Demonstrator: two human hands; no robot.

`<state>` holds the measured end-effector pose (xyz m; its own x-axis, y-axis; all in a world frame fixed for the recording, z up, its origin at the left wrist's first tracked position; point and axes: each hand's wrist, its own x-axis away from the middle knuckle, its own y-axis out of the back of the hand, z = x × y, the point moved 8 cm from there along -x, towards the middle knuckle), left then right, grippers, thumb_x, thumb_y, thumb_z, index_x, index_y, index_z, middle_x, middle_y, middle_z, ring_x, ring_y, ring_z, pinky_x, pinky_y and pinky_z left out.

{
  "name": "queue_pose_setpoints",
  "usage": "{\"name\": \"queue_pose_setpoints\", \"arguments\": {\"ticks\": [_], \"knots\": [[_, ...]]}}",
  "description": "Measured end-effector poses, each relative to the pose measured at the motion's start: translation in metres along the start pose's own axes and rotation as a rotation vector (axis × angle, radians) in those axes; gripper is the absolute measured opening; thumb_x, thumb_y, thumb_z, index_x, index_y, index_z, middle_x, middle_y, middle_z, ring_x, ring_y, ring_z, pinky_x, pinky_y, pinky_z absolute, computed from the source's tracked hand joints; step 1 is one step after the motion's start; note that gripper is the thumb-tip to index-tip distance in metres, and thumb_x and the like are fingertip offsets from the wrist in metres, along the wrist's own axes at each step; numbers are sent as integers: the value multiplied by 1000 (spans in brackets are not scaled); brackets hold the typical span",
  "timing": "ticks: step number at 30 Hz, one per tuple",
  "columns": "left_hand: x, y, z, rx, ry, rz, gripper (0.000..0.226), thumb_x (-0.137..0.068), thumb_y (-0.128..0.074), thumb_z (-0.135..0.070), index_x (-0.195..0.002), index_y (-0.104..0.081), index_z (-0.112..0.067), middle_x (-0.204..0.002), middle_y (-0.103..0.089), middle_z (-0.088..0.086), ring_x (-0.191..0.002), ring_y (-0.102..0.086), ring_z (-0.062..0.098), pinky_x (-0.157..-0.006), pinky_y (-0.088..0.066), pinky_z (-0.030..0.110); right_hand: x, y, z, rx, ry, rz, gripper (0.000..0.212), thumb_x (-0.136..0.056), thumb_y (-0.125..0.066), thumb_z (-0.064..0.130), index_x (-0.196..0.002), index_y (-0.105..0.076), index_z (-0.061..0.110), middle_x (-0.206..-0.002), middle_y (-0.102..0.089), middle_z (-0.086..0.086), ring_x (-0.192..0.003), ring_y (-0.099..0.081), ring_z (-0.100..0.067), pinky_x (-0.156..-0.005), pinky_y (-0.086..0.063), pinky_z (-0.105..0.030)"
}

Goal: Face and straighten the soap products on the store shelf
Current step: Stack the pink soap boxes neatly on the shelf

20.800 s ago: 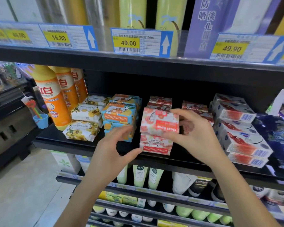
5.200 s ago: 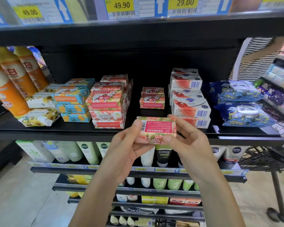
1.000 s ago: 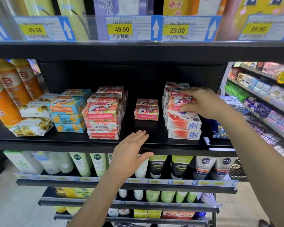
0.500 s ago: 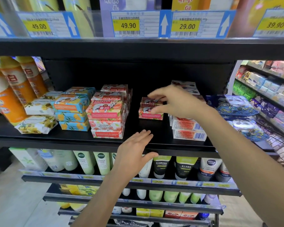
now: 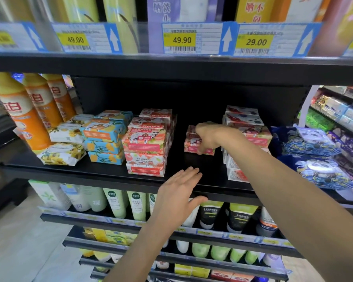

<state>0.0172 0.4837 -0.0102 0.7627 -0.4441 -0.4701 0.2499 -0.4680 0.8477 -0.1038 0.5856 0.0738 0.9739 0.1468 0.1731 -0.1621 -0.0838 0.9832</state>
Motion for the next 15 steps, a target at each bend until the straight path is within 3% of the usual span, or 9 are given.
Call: {"name": "queue_pose_setpoints", "arguments": {"ticks": [4,12,15], "knots": [[0,1,-2,-33,-22,-21,66,-73,-82,-57,-127,-72,-20,-133,-68,-5,-125,-62,12,-108,-35,28,-1,-5,-1,-26,-23,10,70,-88,-80,35,-140,-48,3,-130,-56,-9,-113,-58,-27,-82,-43,-29],[0,2,-2,-35,-52,-91,67,-73,-85,-55,-128,-71,-20,-134,-68,-5,-126,-62,12,-109,-34,29,8,0,-3,-107,-38,-28,85,-82,-85,35,-147,-40,4,-143,-50,-9,-126,-54,-27,-84,-41,-28],[0,4,-4,-34,-66,-104,68,-70,-85,-59,-125,-73,-21,-132,-69,-6,-123,-63,10,-107,-33,25,15,7,3,-95,-9,-41,71,-80,-86,33,-134,-48,6,-119,-50,-8,-105,-55,-24,-75,-43,-28]]}}
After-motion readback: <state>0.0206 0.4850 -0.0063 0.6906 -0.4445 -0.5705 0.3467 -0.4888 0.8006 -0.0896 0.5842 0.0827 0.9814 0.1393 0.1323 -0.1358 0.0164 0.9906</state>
